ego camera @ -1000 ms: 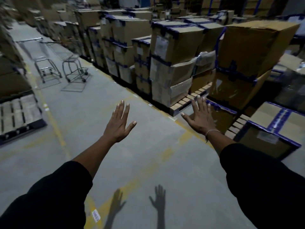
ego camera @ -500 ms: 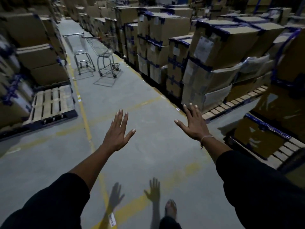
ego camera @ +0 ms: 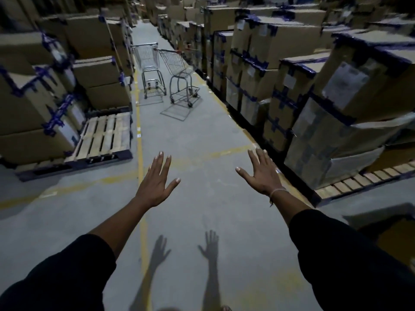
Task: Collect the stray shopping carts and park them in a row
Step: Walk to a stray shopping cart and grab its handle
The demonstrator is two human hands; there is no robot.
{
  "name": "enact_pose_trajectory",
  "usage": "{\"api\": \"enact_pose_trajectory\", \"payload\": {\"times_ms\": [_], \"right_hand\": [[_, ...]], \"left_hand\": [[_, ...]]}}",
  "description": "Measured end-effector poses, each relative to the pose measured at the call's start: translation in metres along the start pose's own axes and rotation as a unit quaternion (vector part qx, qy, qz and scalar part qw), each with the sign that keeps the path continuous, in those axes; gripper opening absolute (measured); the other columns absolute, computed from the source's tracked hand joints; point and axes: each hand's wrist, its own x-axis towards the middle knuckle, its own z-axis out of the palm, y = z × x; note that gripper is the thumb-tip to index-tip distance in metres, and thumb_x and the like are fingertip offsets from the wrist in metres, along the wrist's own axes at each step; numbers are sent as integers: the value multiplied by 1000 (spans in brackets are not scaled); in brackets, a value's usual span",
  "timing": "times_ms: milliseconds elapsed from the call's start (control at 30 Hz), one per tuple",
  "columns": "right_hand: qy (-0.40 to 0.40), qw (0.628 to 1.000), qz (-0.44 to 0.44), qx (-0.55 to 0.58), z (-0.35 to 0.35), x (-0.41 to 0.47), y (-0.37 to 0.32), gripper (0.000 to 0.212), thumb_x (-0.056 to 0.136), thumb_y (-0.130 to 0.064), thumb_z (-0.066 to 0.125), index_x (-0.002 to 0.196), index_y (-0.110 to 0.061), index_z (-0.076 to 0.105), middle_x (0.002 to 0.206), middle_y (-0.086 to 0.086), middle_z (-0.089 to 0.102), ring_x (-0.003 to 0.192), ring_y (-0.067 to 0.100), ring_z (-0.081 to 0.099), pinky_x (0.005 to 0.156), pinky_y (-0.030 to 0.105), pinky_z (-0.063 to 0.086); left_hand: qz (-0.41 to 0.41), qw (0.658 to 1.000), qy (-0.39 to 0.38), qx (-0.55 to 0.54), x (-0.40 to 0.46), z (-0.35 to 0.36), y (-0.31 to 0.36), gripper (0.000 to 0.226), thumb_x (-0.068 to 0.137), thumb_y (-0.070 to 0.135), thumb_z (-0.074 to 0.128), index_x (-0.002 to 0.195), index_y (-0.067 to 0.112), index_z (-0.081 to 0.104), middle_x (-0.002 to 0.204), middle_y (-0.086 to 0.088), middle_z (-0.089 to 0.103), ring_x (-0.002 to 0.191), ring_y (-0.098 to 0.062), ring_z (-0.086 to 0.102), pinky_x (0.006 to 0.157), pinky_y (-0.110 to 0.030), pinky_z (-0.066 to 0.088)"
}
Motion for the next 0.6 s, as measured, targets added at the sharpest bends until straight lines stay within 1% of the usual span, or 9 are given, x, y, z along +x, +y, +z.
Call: {"api": "enact_pose_trajectory", "payload": {"times_ms": [100, 300, 433, 600], "right_hand": [[-12, 1000, -16, -12, 7, 57, -2, 114, 78, -99, 20, 168, -29, 13, 176, 2, 2, 162, 23, -6, 130, 51, 3], [-37, 998, -49, -20, 32, 166, -18, 120, 73, -102, 16, 168, -28, 15, 175, 6, 7, 162, 26, -1, 129, 53, 6], [-48, 996, -65, -33, 61, 245, -37, 115, 76, -98, 19, 167, -28, 16, 175, 6, 9, 162, 27, 1, 129, 54, 4], [-45, 995, -73, -43, 106, 357, -62, 123, 71, -104, 12, 167, -28, 18, 175, 7, 10, 161, 28, 2, 129, 54, 3]], "left_hand": [[-21, 1000, 13, -8, 41, 4, -16, 85, 98, 73, 29, 163, 36, -12, 169, 10, -25, 157, -14, -19, 128, -51, 13], [-67, 997, 24, -19, 110, 18, -66, 82, 103, 66, 35, 163, 35, -12, 169, 11, -27, 156, -11, -22, 128, -46, 14], [-80, 996, 23, -19, 164, 23, -119, 81, 103, 63, 37, 164, 34, -8, 169, 10, -25, 157, -14, -18, 127, -44, 12], [-90, 996, 19, -14, 256, 23, -206, 81, 103, 66, 35, 164, 35, -7, 169, 12, -25, 158, -14, -17, 126, -45, 16]]}}
